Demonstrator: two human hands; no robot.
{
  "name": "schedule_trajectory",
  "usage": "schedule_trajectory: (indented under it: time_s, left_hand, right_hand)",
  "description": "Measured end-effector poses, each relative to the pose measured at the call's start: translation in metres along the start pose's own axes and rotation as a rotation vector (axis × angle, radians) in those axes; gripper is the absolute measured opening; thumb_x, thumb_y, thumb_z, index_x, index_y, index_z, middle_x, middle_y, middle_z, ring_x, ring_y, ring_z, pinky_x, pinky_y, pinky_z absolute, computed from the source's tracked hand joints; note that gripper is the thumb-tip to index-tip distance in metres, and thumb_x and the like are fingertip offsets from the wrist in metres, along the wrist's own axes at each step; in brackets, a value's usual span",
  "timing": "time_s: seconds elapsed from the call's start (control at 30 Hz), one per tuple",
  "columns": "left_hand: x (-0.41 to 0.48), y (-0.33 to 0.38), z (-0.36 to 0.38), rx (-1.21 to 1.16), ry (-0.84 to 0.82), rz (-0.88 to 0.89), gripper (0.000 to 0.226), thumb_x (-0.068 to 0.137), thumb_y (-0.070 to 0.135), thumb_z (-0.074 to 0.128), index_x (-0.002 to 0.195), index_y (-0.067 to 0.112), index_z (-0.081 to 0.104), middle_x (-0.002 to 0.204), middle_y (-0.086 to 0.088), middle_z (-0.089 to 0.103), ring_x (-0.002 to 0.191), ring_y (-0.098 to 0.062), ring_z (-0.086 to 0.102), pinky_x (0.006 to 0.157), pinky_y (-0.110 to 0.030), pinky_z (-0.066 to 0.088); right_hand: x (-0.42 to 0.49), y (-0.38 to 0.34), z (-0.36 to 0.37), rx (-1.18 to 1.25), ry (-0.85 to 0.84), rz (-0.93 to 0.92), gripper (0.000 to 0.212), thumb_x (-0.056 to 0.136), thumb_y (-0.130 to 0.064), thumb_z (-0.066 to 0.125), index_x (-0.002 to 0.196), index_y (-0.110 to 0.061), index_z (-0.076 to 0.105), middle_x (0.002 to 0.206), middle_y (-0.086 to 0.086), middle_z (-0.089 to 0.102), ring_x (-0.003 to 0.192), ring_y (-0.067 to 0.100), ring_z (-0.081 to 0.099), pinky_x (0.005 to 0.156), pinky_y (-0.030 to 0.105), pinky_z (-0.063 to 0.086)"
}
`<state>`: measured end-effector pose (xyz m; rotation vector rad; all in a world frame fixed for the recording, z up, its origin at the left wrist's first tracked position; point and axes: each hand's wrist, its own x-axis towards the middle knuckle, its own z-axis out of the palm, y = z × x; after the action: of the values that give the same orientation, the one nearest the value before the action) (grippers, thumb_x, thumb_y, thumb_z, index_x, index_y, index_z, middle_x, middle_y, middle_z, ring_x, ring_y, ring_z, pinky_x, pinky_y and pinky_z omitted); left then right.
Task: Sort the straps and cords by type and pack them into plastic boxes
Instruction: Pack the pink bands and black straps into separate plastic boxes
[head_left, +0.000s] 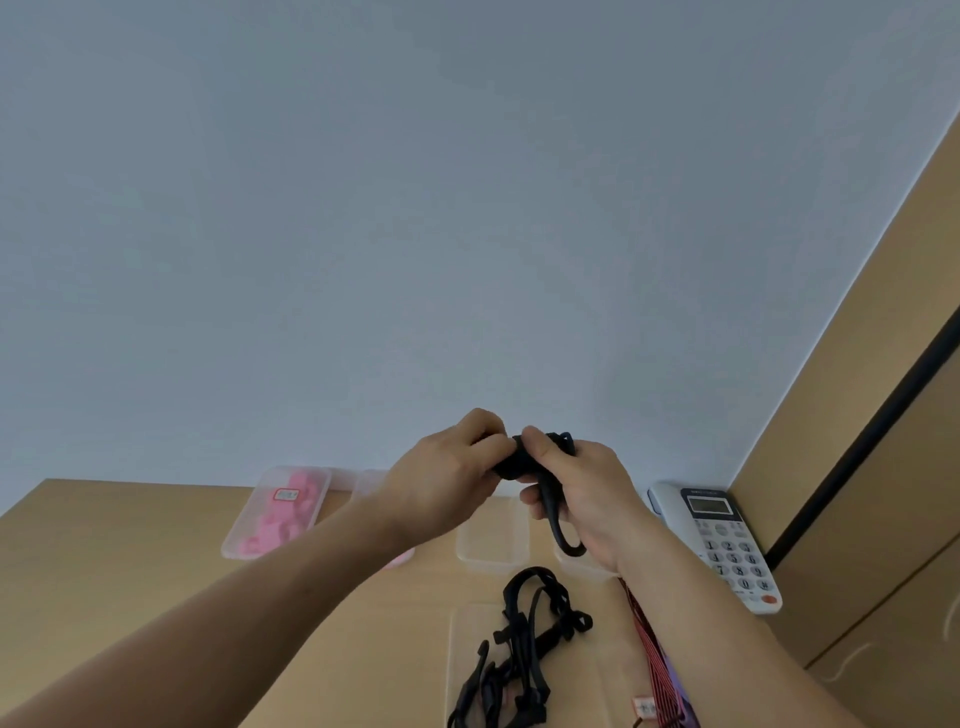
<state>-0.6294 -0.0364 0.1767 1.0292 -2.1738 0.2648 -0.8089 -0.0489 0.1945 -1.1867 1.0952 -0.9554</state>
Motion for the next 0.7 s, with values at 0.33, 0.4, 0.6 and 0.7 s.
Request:
schedule_trajectory:
  time_s: [0.33, 0.4, 0.6, 0.7]
  left_hand:
    - [0.019, 0.003, -0.028, -0.532, -0.628, -0.395, 0.040, 0.093, 0.028, 0.056, 0.131, 0.038, 0.048, 0.105, 0.019, 0.071, 0.092, 0.003, 0.063, 0.073, -0.008, 0.040]
    - [0.015, 0.005, -0.026, -0.624, -0.559, -0.465, 0.033, 0.090, 0.024, 0.055, 0.121, 0.035, 0.054, 0.093, 0.017, 0.072, 0.080, 0.004, 0.063, 0.066, -0.009, 0.043]
    - [0.008, -0.004, -0.019, -0.988, -0.294, -0.825, 0.038, 0.079, 0.035, 0.066, 0.113, 0.021, 0.059, 0.098, -0.008, 0.073, 0.077, -0.033, 0.074, 0.056, -0.030, 0.053]
    - [0.004, -0.011, -0.024, -1.195, -0.230, -0.921, 0.036, 0.087, 0.029, 0.067, 0.117, 0.010, 0.058, 0.101, -0.016, 0.071, 0.083, -0.044, 0.072, 0.057, -0.032, 0.054]
  right_hand:
    - [-0.006, -0.005, 0.007, -0.275, -0.105, -0.147, 0.028, 0.086, -0.029, 0.072, 0.108, -0.015, 0.061, 0.070, 0.003, 0.071, 0.059, 0.017, 0.065, 0.061, 0.029, 0.055]
    - [-0.007, -0.004, 0.008, -0.239, -0.096, -0.109, 0.046, 0.086, -0.031, 0.072, 0.124, -0.021, 0.048, 0.074, 0.002, 0.072, 0.062, 0.015, 0.067, 0.062, 0.026, 0.054]
    - [-0.005, -0.013, 0.002, -0.870, -0.097, -0.248, 0.059, 0.087, -0.061, 0.047, 0.138, -0.032, 0.045, 0.115, -0.016, 0.064, 0.100, 0.002, 0.061, 0.082, 0.025, 0.046]
    - [-0.005, -0.017, -0.004, -1.065, -0.088, -0.258, 0.048, 0.088, -0.052, 0.057, 0.131, -0.034, 0.051, 0.105, -0.017, 0.063, 0.101, 0.010, 0.058, 0.080, 0.027, 0.044]
